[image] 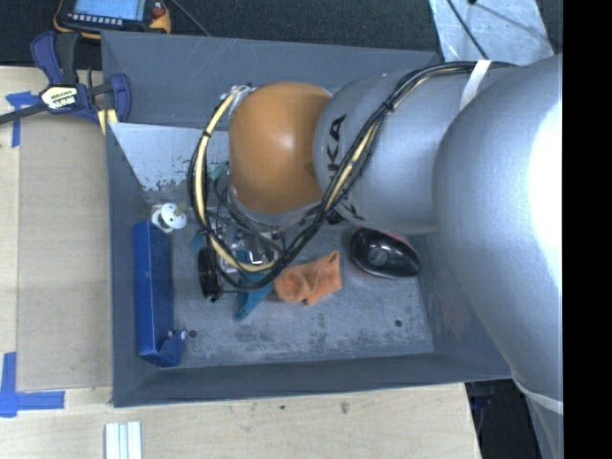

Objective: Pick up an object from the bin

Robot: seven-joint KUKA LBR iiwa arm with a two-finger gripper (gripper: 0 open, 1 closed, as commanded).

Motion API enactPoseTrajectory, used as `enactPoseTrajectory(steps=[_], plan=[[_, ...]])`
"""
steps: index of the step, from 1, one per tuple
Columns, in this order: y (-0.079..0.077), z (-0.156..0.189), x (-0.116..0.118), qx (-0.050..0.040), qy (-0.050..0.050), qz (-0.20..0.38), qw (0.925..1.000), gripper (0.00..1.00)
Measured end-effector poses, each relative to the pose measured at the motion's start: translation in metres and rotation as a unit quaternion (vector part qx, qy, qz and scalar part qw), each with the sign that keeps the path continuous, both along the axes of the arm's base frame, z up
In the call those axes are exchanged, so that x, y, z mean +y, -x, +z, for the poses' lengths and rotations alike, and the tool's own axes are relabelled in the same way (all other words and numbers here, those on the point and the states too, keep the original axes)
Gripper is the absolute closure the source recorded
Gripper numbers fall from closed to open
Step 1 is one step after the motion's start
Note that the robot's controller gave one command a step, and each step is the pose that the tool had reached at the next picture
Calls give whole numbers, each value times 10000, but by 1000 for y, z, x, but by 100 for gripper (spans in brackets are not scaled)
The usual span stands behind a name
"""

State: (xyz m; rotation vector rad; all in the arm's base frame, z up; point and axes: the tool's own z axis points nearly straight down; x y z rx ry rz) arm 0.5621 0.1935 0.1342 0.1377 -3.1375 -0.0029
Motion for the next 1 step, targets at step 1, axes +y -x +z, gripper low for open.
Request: enactPoseTrajectory(steps=[1], plan=[[-26,5,-9,-40,-4,-22,10000,100]])
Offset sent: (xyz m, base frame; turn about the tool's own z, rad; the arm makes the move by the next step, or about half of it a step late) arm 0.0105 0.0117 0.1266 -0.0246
